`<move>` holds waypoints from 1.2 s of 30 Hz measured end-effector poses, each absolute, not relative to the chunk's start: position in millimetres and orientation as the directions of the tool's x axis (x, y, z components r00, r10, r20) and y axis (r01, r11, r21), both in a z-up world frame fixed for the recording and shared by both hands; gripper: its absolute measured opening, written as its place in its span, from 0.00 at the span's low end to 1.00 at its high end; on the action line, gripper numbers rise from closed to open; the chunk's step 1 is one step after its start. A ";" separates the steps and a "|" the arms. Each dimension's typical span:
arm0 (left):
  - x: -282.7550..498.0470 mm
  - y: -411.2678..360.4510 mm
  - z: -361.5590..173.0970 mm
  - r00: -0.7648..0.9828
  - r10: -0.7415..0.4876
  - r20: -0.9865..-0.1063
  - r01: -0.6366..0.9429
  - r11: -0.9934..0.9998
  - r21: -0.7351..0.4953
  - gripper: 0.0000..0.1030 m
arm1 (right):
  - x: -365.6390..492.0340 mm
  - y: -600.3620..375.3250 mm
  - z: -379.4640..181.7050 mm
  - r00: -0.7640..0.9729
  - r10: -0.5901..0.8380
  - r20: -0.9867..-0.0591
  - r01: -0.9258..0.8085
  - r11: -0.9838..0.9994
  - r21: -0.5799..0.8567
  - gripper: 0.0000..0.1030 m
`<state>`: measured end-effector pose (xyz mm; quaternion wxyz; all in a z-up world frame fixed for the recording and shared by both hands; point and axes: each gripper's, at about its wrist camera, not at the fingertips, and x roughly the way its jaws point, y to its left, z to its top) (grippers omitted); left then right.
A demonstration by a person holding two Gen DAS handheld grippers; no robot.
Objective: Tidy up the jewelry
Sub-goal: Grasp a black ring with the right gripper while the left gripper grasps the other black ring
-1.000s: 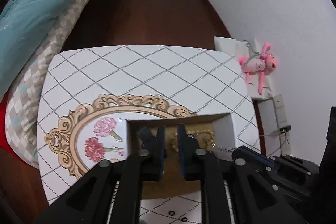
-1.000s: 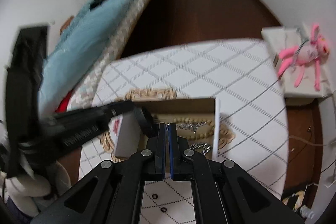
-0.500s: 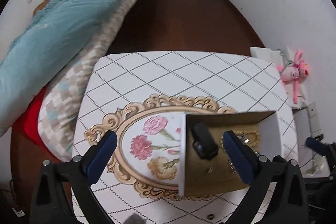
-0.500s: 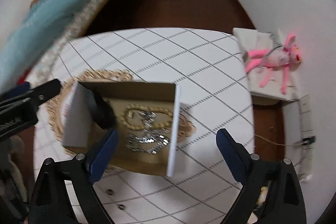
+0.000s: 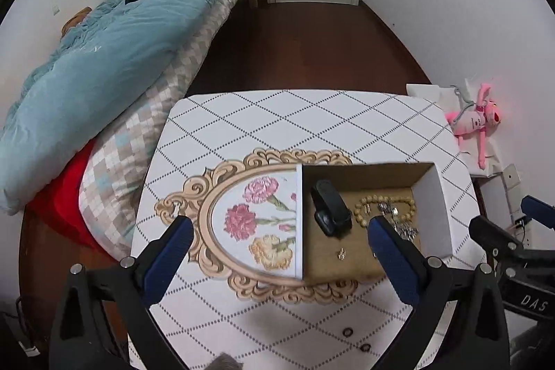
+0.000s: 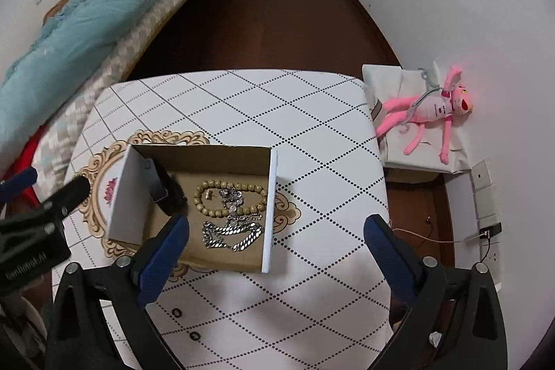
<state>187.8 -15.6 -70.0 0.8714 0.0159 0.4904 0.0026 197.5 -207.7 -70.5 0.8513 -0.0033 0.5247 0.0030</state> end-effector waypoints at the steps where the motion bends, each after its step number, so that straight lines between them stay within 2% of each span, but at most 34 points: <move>1: 182.6 -14.3 -70.8 0.517 0.023 -0.856 0.007 0.999 0.031 1.00 | 194.3 -207.6 -68.6 0.453 0.005 -0.892 -0.008 1.000 0.001 0.99; 8: 138.8 0.0 -102.0 0.449 0.056 -0.892 -0.021 0.998 0.052 1.00 | 148.4 -199.3 -81.5 0.423 0.052 -0.905 -0.020 0.999 0.048 0.99; 19: 82.7 23.5 -203.9 0.216 0.083 -0.973 -0.002 0.996 0.085 1.00 | 84.5 -164.9 -171.2 0.280 0.125 -0.952 -0.060 0.992 0.112 0.99; 21: 78.8 25.5 -215.7 0.183 0.070 -0.981 -0.002 0.997 0.071 1.00 | 80.1 -160.3 -179.9 0.272 0.139 -0.952 -0.070 0.990 0.124 0.93; 23: 77.4 27.5 -220.1 0.178 0.054 -0.983 -0.007 0.999 0.054 1.00 | 77.5 -155.0 -188.0 0.260 0.155 -0.953 -0.080 0.987 0.139 0.78; 24: 77.1 28.5 -220.6 0.179 0.045 -0.983 -0.011 0.999 0.044 1.00 | 77.3 -152.7 -190.6 0.256 0.159 -0.954 -0.082 0.986 0.142 0.74; 26: 77.8 29.5 -221.3 0.177 0.034 -0.984 -0.014 0.999 0.032 1.00 | 76.6 -147.9 -196.0 0.249 0.164 -0.954 -0.089 0.985 0.146 0.58; 28: 77.9 30.6 -222.1 0.177 0.019 -0.984 -0.018 1.000 0.016 1.00 | 76.8 -143.4 -200.4 0.242 0.175 -0.954 -0.095 0.983 0.156 0.47; 33: 73.3 32.1 -224.1 0.191 0.004 -0.982 -0.030 1.000 -0.002 1.00 | 77.5 -133.8 -202.6 0.256 0.175 -0.951 -0.104 0.983 0.153 0.39; 36: 71.5 31.0 -224.3 0.193 0.007 -0.981 -0.037 0.999 0.000 1.00 | 78.9 -130.0 -203.2 0.276 0.150 -0.949 -0.103 0.987 0.126 0.19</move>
